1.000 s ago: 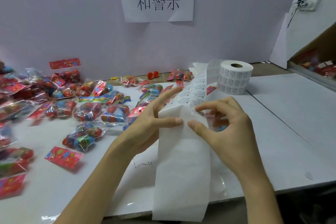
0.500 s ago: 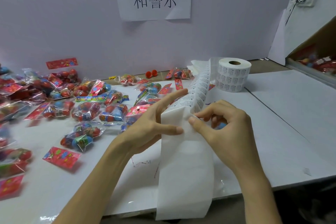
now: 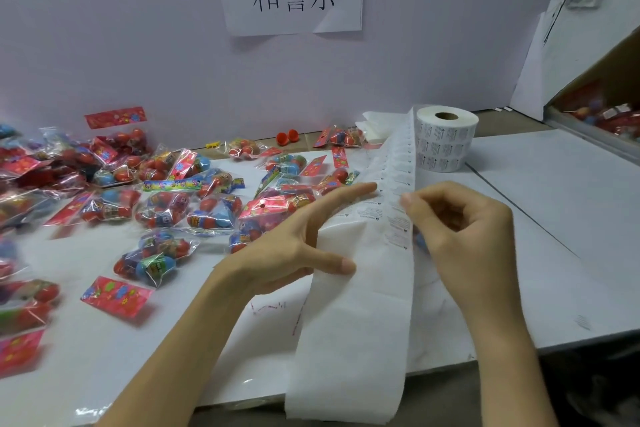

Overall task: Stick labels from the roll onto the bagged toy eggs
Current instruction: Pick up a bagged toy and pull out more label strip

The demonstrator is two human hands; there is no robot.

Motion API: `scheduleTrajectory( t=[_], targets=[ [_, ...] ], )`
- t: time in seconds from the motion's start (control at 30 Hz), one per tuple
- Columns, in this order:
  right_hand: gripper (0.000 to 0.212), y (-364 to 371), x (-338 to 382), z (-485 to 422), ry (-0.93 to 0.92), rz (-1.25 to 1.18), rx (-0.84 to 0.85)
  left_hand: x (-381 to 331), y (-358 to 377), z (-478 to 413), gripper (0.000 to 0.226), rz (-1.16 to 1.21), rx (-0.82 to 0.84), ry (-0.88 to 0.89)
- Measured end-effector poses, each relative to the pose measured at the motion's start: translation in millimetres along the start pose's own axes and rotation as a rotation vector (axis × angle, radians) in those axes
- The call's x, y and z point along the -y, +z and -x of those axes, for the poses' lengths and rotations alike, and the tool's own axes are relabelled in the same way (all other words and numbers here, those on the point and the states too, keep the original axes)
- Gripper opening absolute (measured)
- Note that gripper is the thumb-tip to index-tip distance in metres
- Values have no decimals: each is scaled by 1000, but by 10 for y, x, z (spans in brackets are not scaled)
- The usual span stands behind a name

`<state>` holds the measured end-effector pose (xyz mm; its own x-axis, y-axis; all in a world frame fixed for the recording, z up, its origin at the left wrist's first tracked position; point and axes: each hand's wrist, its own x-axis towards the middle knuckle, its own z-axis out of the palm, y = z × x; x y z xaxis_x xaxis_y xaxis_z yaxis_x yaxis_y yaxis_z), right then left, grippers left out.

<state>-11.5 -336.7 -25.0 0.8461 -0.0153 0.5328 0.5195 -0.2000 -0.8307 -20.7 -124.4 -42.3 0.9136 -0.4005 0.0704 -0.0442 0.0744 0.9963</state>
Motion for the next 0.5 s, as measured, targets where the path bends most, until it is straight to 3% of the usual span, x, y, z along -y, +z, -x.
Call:
scheduleTrajectory(
  t=[0.1, 0.27, 0.5],
  targets=[
    [16, -121, 15, -30, -12, -16, 28, 20, 42, -17, 85, -22, 40, -30],
    [42, -213, 2, -10, 51, 227, 478, 45, 8, -8, 85, -19, 40, -4],
    [25, -194, -24, -22, 85, 217, 399, 52, 3, -29, 84, -54, 29, 13]
  ],
)
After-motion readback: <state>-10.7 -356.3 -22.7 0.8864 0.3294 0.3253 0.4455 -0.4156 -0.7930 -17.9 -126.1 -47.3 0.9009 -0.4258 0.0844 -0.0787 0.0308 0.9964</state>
